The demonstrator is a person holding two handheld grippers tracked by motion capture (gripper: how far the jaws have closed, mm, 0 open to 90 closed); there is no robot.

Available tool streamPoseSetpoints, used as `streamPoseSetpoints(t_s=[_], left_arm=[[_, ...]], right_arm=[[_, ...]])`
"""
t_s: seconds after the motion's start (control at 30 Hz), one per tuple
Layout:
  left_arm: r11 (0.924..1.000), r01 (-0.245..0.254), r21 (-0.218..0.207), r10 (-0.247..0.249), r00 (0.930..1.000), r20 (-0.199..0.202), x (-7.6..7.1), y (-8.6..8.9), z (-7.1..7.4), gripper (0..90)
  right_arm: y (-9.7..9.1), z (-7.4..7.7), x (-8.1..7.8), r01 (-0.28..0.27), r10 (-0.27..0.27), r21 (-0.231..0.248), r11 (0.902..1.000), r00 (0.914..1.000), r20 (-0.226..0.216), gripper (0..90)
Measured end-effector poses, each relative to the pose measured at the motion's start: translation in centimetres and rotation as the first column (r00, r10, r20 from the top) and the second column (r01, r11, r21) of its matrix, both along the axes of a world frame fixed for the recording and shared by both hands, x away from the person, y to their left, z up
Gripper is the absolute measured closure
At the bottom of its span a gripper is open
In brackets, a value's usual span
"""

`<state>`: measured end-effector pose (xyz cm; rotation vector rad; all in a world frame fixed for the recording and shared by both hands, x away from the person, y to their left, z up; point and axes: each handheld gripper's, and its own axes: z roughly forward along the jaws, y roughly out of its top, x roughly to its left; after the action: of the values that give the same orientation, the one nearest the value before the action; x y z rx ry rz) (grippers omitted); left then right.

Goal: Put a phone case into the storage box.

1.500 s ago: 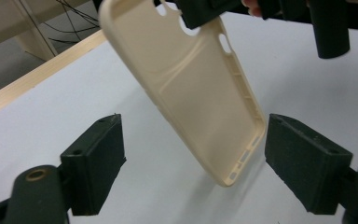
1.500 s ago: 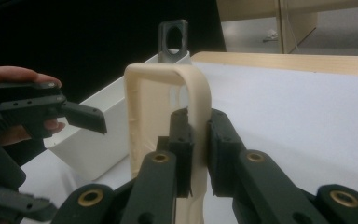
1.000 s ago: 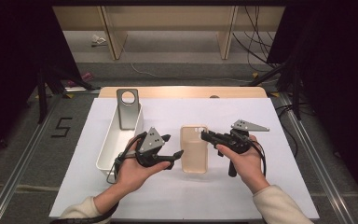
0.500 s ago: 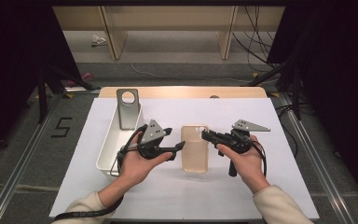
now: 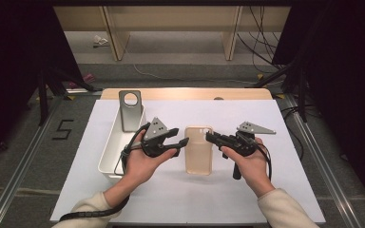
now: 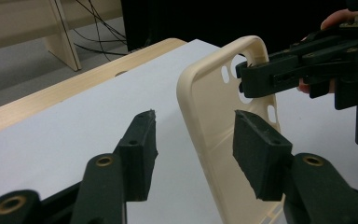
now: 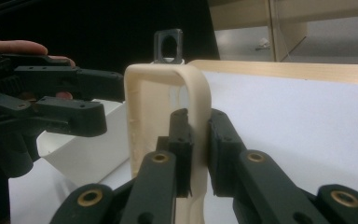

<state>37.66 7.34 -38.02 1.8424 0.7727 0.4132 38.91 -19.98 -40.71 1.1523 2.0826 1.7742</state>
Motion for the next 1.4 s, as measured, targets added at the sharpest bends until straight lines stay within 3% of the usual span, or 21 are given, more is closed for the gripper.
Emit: streamPoseSetpoints(t_s=[0.6,0.97,1.4], left_arm=[[0.9981,-0.035,-0.051,0.031,0.9972,-0.068,1.1,-0.6,-0.1,68.6],[0.9963,-0.058,-0.063,0.054,0.9959,-0.072,1.1,-0.5,-0.1,74.5],[0.9954,-0.083,-0.048,0.081,0.9956,-0.048,0.8,-0.6,0.0,82.0]], right_arm=[[0.3,0.0,-0.1,0.004,-0.004,-0.001,1.0000,0.9999,0.011,81.8],[0.5,-0.2,-0.1,0.000,0.000,-0.008,1.0000,0.9999,0.013,81.7],[0.8,-0.2,-0.2,-0.007,0.007,-0.023,0.9997,0.9998,0.019,80.9]])
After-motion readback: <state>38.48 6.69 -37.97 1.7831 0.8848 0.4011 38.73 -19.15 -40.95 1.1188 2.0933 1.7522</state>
